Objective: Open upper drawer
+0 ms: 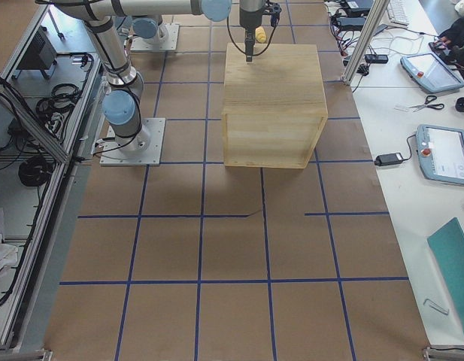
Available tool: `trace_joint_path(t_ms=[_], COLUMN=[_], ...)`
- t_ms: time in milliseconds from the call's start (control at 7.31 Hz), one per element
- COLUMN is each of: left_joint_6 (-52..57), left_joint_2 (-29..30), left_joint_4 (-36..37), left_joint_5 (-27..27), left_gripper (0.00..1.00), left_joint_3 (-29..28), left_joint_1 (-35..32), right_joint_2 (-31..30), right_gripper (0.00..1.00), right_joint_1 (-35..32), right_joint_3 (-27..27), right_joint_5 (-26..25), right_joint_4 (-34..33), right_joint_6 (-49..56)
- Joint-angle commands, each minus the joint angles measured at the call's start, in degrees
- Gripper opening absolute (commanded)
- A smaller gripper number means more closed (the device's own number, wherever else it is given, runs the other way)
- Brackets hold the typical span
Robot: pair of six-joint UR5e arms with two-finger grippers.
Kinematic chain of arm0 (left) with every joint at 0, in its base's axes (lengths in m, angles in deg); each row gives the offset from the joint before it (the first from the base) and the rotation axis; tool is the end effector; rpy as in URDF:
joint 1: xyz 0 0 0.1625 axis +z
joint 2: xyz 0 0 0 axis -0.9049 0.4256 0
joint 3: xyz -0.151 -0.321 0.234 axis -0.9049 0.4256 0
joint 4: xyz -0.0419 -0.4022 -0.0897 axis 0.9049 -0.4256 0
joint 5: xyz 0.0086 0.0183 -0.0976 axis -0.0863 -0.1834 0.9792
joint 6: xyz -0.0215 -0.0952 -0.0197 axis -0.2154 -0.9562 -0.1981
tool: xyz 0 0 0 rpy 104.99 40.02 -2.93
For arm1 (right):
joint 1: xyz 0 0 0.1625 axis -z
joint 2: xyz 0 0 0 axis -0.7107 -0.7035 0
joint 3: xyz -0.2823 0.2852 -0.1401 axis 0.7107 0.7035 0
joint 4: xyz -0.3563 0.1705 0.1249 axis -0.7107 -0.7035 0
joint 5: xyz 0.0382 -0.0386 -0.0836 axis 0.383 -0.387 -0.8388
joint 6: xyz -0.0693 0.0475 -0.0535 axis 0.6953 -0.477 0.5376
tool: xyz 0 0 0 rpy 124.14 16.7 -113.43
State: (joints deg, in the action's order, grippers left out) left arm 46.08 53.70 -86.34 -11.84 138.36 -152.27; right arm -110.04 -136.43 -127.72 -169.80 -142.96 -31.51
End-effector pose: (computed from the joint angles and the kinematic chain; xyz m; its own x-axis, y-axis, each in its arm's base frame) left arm -0.1127 -0.4813 0.5012 -1.0000 0.0008 0.0044 0.0005 0.9983 -0.0578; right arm 0.1448 -0.4871 0.4980 -0.9966 0.0788 -0.0227 0.0796 0.9961 -0.0379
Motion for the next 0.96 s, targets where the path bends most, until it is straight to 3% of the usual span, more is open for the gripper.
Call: trace_joint_path(t_ms=[0, 821], left_joint_6=[-0.3, 0.5], left_joint_2=[0.4, 0.0], left_joint_4=[0.2, -0.4], left_joint_5=[-0.4, -1.1], left_gripper=[1.0, 1.0], left_joint_3=[0.0, -0.1], left_joint_1=[0.0, 1.5], right_joint_2=[0.0, 0.0], right_gripper=[1.0, 1.0], right_joint_1=[0.0, 0.0], right_joint_3=[0.0, 0.0], right_joint_5=[0.0, 0.0], right_joint_4=[0.0, 0.0], right_joint_6=[0.0, 0.0])
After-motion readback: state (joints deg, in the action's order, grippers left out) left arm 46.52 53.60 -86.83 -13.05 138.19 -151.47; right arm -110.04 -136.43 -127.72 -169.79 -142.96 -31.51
